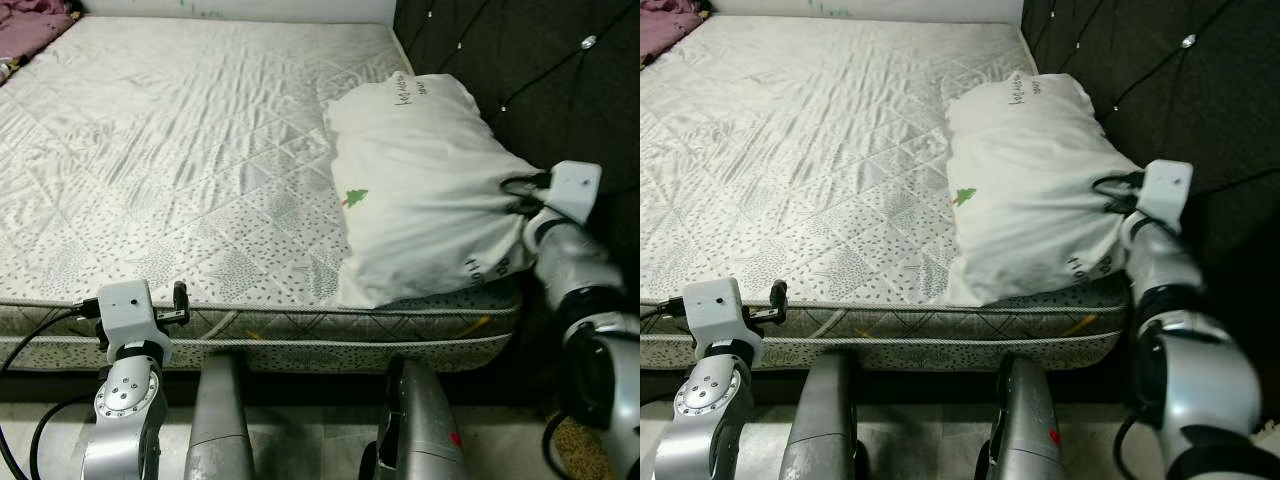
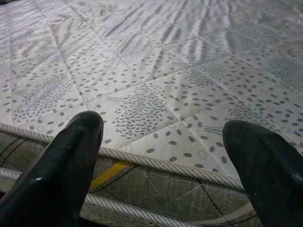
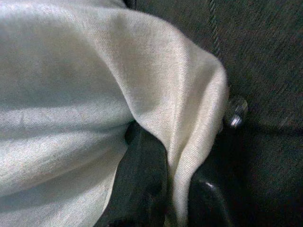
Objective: Clean up the room
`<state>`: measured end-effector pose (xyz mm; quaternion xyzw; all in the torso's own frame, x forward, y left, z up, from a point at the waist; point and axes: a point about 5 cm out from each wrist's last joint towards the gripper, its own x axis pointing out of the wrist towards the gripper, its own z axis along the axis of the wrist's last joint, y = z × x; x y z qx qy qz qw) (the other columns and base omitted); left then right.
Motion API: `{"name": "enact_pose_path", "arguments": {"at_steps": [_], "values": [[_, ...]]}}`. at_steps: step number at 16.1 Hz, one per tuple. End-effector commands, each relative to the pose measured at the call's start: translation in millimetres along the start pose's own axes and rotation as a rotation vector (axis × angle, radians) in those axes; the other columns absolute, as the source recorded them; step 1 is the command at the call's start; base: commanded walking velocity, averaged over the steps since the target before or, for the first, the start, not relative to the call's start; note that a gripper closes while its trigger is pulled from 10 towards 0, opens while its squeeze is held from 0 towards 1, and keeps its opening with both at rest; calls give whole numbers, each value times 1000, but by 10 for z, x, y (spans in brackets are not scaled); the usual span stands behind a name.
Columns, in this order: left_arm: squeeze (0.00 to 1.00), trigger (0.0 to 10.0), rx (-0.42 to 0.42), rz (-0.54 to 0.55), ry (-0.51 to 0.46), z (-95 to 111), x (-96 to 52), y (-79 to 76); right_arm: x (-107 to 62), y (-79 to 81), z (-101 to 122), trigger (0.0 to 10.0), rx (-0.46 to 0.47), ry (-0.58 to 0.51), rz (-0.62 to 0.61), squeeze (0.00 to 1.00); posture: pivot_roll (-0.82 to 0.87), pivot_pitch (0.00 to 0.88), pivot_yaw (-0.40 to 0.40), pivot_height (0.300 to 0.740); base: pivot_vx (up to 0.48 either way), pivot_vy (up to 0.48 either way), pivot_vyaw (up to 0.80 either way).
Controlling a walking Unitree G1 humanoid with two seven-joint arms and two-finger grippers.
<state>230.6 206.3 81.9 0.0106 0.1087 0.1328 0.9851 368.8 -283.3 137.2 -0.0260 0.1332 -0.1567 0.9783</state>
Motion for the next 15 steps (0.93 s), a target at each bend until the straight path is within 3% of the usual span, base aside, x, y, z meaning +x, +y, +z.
{"name": "enact_pose_path", "arguments": {"at_steps": [1,3,7,8,10,12,15], "values": [[0,10000,4,-9,-6,27,6,-1,-7,68,36,10000,-10,-55,29,1000,140,0,-12,520,0,0,0],[0,10000,6,-16,-6,30,9,-10,-26,129,-9,10000,-41,-84,33,1000,138,0,-8,520,0,0,0],[0,10000,7,-19,-6,34,15,-10,-25,104,208,10000,-101,-192,-49,1000,136,0,-8,520,0,0,0],[0,10000,7,-19,-5,34,15,-11,-23,74,321,10000,-100,-227,-89,1000,136,0,-8,520,0,0,0],[0,10000,6,-19,-4,31,16,-18,-23,88,344,10000,-57,-223,-90,1000,133,0,-14,520,0,0,0],[0,10000,4,-18,-3,26,19,-25,-67,136,171,10000,-93,-203,-65,1000,130,0,-20,520,0,0,0],[0,10000,1,-22,-3,27,41,-47,-222,217,-351,10000,-117,-89,-27,1000,115,0,-16,520,0,0,0]]}}
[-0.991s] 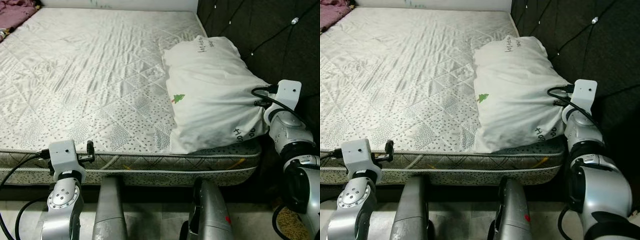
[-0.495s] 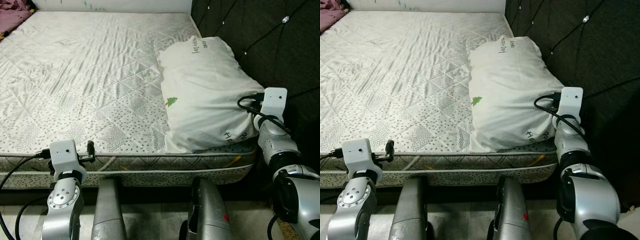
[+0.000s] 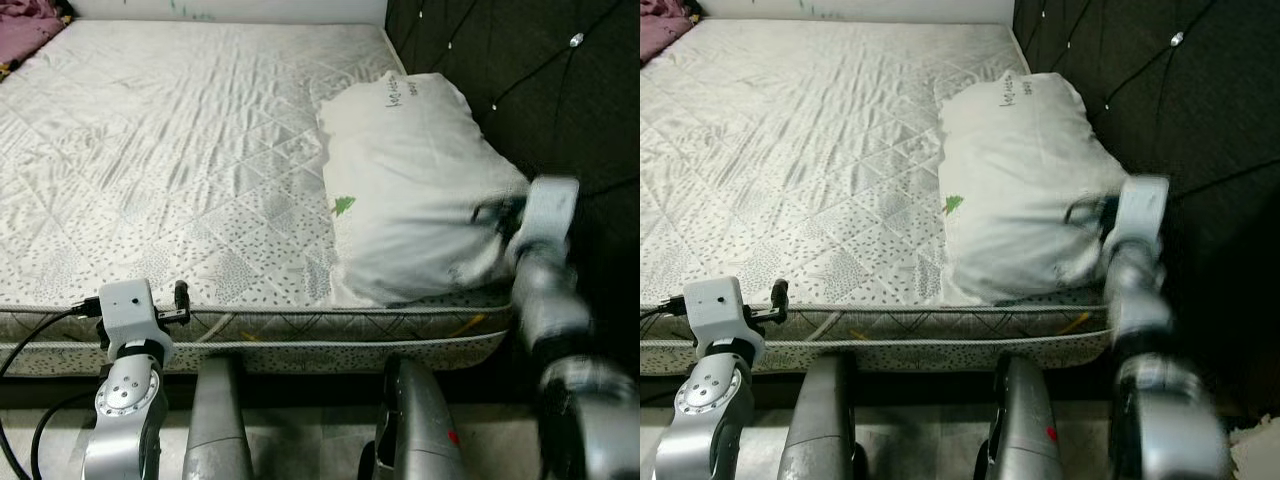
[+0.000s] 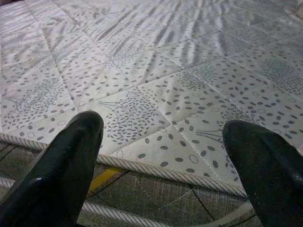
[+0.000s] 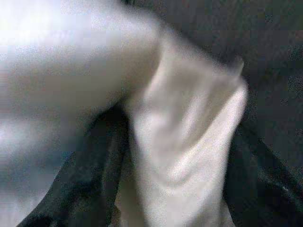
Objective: Clean up the room
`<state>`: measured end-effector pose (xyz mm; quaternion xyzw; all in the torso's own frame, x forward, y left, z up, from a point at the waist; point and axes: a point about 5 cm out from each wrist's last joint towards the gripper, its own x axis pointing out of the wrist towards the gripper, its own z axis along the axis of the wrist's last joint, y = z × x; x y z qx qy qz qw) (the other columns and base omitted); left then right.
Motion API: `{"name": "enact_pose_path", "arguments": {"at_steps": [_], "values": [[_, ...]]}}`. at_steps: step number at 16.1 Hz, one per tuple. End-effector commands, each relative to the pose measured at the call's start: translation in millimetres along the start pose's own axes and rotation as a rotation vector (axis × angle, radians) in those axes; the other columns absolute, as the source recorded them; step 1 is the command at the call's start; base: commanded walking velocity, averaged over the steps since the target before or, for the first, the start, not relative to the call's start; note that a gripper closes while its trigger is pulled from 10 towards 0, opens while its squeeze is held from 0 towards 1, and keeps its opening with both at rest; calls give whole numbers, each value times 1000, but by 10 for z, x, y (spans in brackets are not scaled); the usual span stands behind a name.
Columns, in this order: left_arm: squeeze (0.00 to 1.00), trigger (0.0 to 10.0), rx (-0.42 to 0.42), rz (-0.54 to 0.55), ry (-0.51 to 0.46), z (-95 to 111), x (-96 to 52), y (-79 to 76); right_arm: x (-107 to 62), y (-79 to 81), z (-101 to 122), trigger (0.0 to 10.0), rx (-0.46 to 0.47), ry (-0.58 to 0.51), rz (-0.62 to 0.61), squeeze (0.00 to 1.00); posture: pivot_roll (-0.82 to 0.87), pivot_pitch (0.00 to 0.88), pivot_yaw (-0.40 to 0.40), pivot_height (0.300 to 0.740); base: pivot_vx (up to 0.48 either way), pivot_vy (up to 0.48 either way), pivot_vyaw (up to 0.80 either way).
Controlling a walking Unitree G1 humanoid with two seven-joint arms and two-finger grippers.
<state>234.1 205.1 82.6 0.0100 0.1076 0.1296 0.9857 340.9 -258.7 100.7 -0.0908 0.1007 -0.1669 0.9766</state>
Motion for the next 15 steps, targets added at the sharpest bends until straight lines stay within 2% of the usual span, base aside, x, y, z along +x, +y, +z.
{"name": "enact_pose_path", "arguments": {"at_steps": [1,4,7,9,11,13,15], "values": [[0,10000,1,-20,-3,20,32,-39,-37,42,-26,10000,0,18,17,1000,111,0,-12,520,0,0,0],[0,10000,0,-28,-17,53,103,-60,-173,102,-171,10000,-6,45,52,1000,98,0,-8,520,0,0,0],[0,10000,-3,-35,-56,119,186,-114,-445,249,-213,10000,-37,12,132,1000,75,0,-12,520,0,0,0],[0,10000,4,-42,-117,209,216,-152,-636,383,-45,10000,-65,-125,214,1000,56,0,-1,520,0,0,0],[0,10000,13,-64,-161,285,246,-196,-745,558,269,10000,-73,-298,325,1000,43,0,6,520,0,0,0],[0,10000,20,-79,-204,365,285,-236,-821,713,471,10000,-63,-387,409,1000,36,0,14,520,0,0,0],[0,10000,17,-87,-239,423,311,-277,-886,938,550,10000,-7,-409,436,1000,46,0,11,520,0,0,0]]}}
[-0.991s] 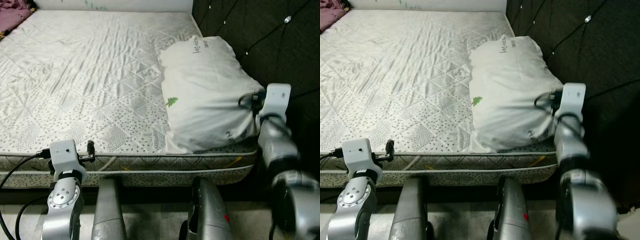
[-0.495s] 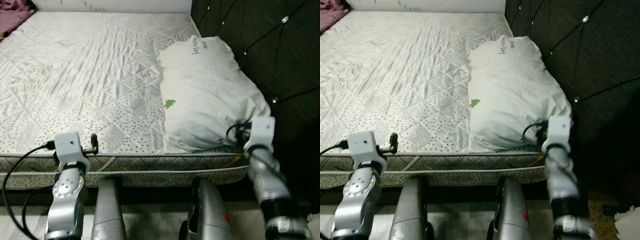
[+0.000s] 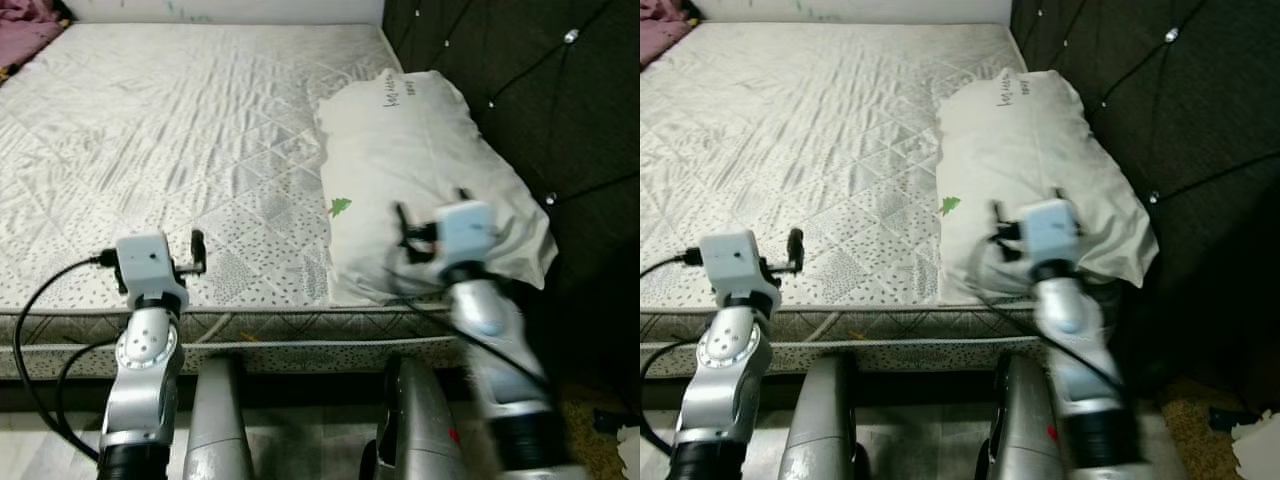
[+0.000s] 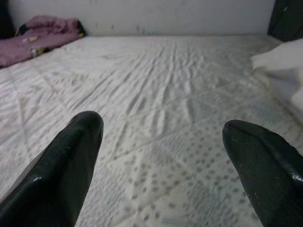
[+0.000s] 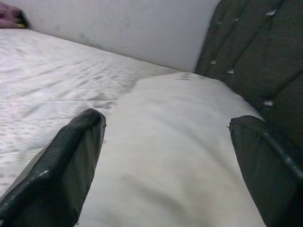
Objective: Clean up the room
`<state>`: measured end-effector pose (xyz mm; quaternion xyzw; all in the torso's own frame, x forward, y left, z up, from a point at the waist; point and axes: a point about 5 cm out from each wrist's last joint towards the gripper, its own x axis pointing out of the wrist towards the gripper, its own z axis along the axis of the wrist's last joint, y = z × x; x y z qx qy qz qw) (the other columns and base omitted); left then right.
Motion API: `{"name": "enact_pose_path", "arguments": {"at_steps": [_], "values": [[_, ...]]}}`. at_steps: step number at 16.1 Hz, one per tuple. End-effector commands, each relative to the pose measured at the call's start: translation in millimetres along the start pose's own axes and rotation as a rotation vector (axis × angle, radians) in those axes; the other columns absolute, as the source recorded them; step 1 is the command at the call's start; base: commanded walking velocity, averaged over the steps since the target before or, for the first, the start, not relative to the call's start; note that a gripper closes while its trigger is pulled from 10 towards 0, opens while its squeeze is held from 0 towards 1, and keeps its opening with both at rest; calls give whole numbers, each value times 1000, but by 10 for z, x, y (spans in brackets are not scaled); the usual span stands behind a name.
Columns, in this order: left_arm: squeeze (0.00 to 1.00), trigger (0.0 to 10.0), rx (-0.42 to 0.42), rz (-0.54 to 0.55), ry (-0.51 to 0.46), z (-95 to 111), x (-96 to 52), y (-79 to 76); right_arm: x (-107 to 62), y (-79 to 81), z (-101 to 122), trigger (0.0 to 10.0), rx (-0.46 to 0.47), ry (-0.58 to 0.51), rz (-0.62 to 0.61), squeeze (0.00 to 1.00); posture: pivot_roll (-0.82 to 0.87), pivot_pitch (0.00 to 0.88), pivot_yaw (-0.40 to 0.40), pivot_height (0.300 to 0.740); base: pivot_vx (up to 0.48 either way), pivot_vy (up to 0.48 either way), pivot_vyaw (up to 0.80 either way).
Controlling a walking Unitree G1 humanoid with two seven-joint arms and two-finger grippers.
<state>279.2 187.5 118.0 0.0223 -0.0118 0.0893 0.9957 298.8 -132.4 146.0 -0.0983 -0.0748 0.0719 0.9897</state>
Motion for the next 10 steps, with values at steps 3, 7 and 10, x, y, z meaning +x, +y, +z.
{"name": "enact_pose_path", "arguments": {"at_steps": [3,7,10], "values": [[0,10000,5,0,-16,10,-22,-14,95,50,64,10000,75,-43,-100,1000,64,0,5,520,0,0,0],[0,10000,13,-18,7,-87,-137,-26,82,-27,-35,10000,182,0,-123,0,44,0,5,545,0,0,0],[0,10000,11,-17,13,-77,-161,2,84,-3,-101,10000,237,40,-152,0,62,0,-4,579,0,0,0]]}}
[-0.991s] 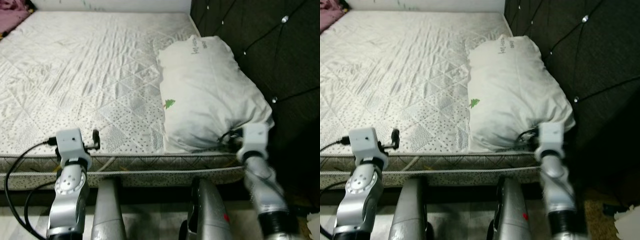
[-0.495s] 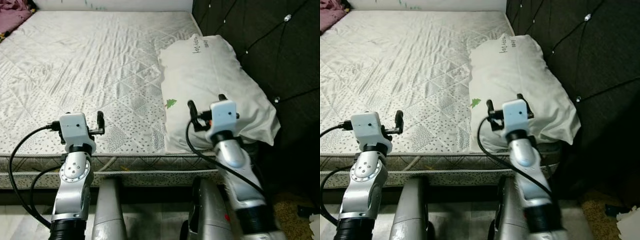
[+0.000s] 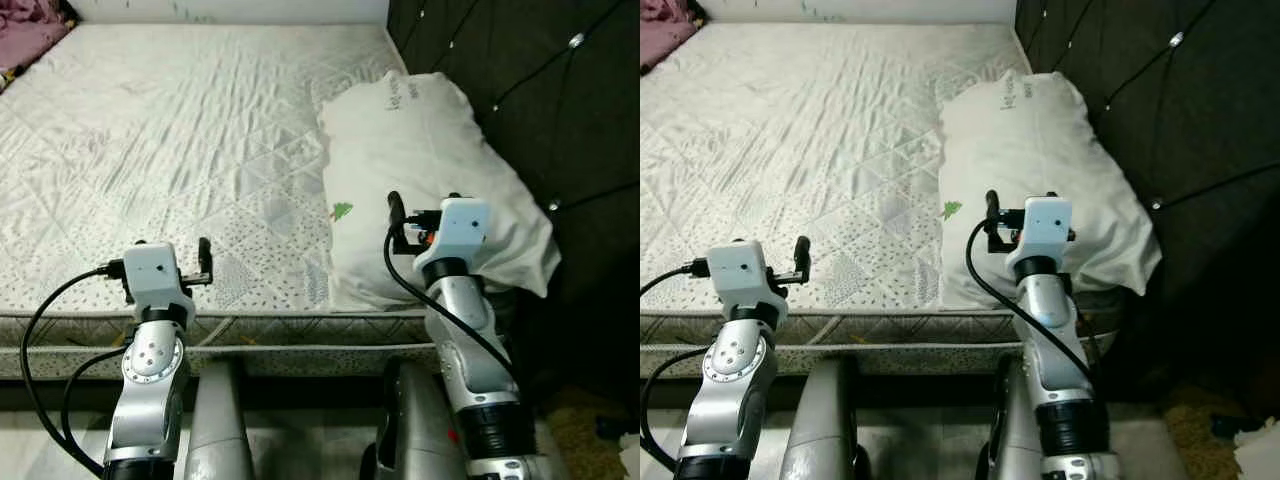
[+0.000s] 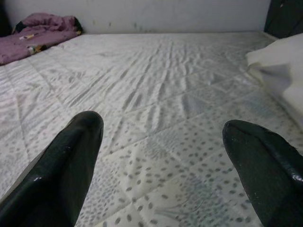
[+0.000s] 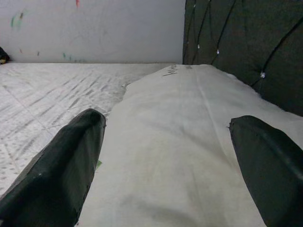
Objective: Clean up the room
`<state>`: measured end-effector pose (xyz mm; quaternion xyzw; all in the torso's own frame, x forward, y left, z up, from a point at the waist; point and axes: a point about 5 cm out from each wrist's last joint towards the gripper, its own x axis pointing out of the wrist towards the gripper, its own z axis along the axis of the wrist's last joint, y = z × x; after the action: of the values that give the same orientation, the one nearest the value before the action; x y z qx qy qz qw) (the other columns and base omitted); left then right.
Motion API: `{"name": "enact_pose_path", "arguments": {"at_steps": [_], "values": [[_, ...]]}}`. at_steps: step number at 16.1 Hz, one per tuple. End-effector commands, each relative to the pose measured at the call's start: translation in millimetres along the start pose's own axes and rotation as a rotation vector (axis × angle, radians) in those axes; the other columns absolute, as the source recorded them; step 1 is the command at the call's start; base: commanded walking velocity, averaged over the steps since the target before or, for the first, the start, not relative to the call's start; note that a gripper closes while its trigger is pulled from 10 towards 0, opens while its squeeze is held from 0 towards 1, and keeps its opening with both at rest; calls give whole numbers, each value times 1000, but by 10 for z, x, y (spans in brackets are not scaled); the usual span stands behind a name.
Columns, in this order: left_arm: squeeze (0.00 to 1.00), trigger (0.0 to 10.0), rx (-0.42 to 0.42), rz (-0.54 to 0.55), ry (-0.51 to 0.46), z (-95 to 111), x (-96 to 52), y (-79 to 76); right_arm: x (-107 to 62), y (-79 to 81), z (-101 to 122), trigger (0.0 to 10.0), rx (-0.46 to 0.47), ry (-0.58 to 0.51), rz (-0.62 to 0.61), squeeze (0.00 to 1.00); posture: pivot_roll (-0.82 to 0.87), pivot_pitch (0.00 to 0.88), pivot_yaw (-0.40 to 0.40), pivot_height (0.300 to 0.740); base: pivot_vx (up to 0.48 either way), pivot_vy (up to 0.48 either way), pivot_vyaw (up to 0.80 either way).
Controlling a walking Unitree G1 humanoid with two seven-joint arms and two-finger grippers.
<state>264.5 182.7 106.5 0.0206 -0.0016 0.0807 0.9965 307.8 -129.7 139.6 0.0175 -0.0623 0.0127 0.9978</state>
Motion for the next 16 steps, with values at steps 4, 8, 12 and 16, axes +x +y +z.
{"name": "enact_pose_path", "arguments": {"at_steps": [4,8,12,16], "values": [[0,10000,15,9,12,-3,-75,43,-13,-28,-33,10000,22,32,-22,0,55,0,-2,616,0,0,0],[0,10000,9,-7,28,-14,-91,11,-23,-72,-36,10000,22,37,-38,0,49,0,6,653,0,0,0],[0,10000,9,-7,28,-14,-91,11,-23,-72,-36,10000,22,37,-38,0,49,0,6,653,0,0,0],[0,10000,9,-7,28,-14,-91,11,-23,-72,-36,10000,22,37,-38,0,49,0,6,653,0,0,0]]}}
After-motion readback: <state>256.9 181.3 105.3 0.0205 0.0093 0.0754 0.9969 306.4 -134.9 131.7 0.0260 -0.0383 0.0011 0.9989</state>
